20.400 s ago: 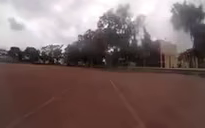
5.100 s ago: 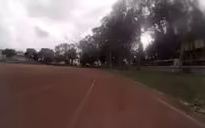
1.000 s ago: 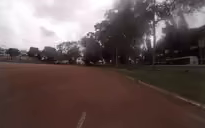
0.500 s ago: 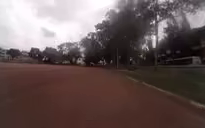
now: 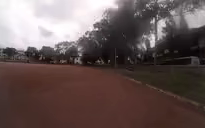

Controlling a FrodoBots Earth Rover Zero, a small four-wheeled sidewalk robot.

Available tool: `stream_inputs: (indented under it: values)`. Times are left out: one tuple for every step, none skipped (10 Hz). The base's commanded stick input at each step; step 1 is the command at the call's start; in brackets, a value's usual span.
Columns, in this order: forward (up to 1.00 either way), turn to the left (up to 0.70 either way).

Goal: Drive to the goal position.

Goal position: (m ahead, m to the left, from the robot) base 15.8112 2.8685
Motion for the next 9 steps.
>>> stream_inputs:
  values:
    - [0.85, 0.00]
    - [0.85, 0.00]
    - [0.85, 0.00]
    - [0.85, 0.00]
    - [0.85, 0.00]
    - [0.85, 0.00]
    - [0.85, 0.00]
    - [0.85, 0.00]
    - [0.85, -0.17]
